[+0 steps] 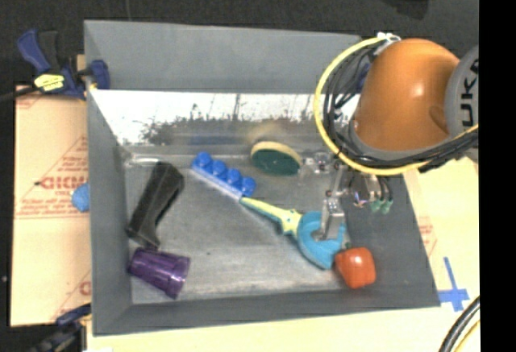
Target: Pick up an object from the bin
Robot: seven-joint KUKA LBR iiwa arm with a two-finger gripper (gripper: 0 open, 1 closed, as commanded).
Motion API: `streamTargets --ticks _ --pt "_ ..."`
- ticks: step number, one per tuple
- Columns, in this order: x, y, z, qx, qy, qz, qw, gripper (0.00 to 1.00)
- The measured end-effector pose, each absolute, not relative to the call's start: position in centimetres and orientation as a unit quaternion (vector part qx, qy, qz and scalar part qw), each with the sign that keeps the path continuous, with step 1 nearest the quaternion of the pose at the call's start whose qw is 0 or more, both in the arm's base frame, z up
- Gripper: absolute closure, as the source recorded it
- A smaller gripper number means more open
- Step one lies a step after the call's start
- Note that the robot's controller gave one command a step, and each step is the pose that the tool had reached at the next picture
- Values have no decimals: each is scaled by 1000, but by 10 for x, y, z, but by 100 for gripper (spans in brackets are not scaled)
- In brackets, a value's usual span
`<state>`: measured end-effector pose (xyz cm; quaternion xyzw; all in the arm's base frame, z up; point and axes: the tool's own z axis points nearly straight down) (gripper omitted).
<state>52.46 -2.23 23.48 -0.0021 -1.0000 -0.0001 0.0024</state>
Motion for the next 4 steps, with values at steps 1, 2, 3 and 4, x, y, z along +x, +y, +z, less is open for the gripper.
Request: streamTargets --ticks 1,2,3,4 --pt "526 -23 239 -2 -1000 0 -2 0" --pt "542 -31 105 -153 -988 -1 -3 0" --pt "534 -28 161 -97 -995 0 -5 0" --pt "536 -23 100 -255 -967 0 0 0"
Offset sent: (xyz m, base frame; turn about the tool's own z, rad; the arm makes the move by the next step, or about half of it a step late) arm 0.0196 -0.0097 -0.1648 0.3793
